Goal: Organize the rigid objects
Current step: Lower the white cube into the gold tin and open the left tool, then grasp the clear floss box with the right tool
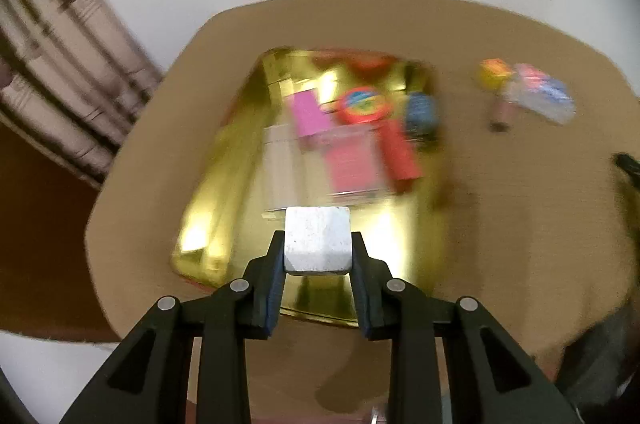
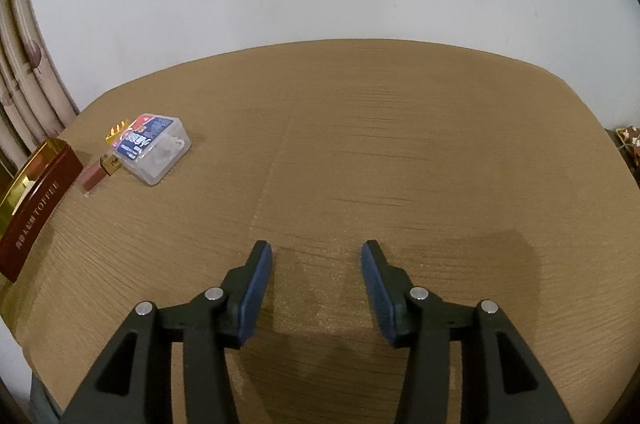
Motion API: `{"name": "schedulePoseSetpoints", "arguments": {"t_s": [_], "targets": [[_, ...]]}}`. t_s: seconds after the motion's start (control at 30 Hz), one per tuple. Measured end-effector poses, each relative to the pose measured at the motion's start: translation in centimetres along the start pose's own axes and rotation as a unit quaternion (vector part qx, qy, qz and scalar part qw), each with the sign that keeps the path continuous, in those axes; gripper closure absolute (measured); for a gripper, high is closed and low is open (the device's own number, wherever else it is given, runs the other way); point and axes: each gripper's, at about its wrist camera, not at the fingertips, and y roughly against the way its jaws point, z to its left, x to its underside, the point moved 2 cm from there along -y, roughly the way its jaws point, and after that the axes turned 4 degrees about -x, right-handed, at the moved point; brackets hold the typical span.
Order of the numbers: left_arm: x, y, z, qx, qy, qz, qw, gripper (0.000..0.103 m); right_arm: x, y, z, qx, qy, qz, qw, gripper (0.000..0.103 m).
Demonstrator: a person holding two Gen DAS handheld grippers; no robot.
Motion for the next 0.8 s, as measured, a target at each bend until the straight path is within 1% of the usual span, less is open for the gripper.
{"name": "schedulePoseSetpoints", "arguments": {"t_s": [0.07,0.13,0.17,0.27,0.33,0.37,0.43,0.5,0.57,0.63,0.67,0.73,0.77,0.8], "targets": [[0.4,-1.5,1.0,0.002,-0.003,0.020,0.9998,0.077,0.1,-0.1,0.1,0.003,0.003,0.001,1.000,0.054],[0.6,-3.0,1.3,-0.016,-0.008,0.036,0.9992,0.077,0.1,-0.3,0.3,0.007,0.008,0.003,1.000,0.053],[0.7,-3.6,1.0,-0.017,-0.012,0.040,0.9990,0.077,0.1,-0.3,0.3,0.009,0.011,0.004,1.000,0.052],[0.7,-4.3,1.6,-0.023,-0.015,0.037,0.9989,0.077,0.2,-0.5,0.7,0.016,0.020,0.007,1.000,0.050],[0.5,-4.5,1.7,-0.021,-0.015,0.035,0.9991,0.076,0.2,-0.6,0.8,0.017,0.023,0.008,1.000,0.048],[0.4,-4.6,1.7,-0.029,-0.018,0.033,0.9989,0.072,0.2,-0.7,0.9,0.016,0.023,0.008,1.000,0.048],[0.3,-4.9,1.8,-0.057,-0.031,0.027,0.9975,0.071,0.2,-0.6,0.7,0.015,0.022,0.007,1.000,0.048],[0.3,-5.0,2.2,-0.068,-0.031,0.023,0.9969,0.062,0.2,-0.7,0.7,0.015,0.022,0.008,1.000,0.048],[0.4,-4.0,2.3,-0.077,-0.028,0.004,0.9966,0.060,0.3,-0.6,0.7,0.015,0.024,0.008,1.000,0.047],[0.5,-2.2,2.3,-0.089,-0.023,-0.030,0.9953,0.056,0.3,-0.4,0.6,0.015,0.023,0.008,1.000,0.047],[0.5,-0.9,2.2,-0.090,-0.016,-0.050,0.9946,0.052,0.4,-0.4,0.6,0.014,0.022,0.007,1.000,0.047],[0.9,2.1,1.7,-0.074,0.008,-0.091,0.9931,0.048,0.4,-0.3,0.5,0.013,0.021,0.007,1.000,0.046],[1.3,3.2,1.2,-0.064,0.016,-0.105,0.9923,0.043,0.4,-0.2,0.5,0.012,0.020,0.006,1.000,0.046],[1.7,4.5,0.4,-0.051,0.022,-0.119,0.9914,0.036,0.5,-0.1,0.4,0.009,0.019,0.005,1.000,0.046]]}}
